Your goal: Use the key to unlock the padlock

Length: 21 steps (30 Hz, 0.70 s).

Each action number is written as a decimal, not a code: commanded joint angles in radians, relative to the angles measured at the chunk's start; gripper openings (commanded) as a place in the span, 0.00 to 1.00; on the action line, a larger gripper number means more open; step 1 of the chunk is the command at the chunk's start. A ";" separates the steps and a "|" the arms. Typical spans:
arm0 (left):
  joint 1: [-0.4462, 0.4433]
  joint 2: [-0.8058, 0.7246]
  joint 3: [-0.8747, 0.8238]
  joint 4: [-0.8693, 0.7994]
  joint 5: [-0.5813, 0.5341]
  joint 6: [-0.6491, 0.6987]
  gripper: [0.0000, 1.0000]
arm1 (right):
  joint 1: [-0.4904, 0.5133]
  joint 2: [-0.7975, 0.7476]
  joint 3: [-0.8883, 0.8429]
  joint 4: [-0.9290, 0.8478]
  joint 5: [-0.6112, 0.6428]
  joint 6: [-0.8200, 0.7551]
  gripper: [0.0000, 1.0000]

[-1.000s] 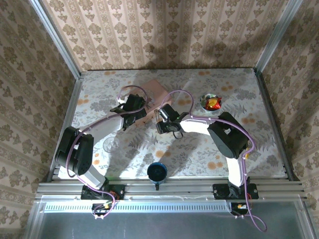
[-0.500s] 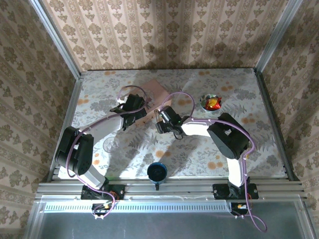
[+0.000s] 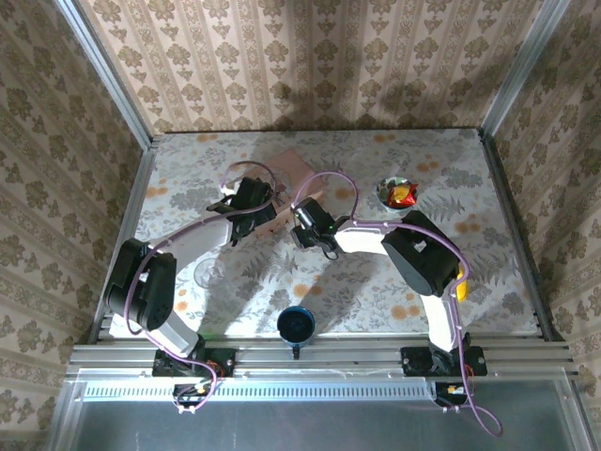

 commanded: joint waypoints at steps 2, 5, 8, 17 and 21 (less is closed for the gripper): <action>0.007 0.001 -0.004 -0.013 0.009 -0.009 1.00 | 0.003 0.021 -0.035 -0.029 -0.012 -0.016 0.44; 0.007 0.001 -0.005 -0.012 0.010 -0.009 1.00 | 0.003 0.018 -0.047 -0.028 -0.015 -0.007 0.22; 0.007 0.001 -0.009 -0.008 0.019 -0.011 1.00 | 0.000 0.019 -0.044 -0.030 -0.026 -0.002 0.14; 0.004 -0.041 -0.048 -0.003 0.043 -0.014 1.00 | -0.041 -0.038 -0.081 0.015 -0.114 0.053 0.06; -0.002 -0.054 -0.059 0.006 0.053 -0.015 1.00 | -0.072 -0.070 -0.112 0.047 -0.160 0.077 0.03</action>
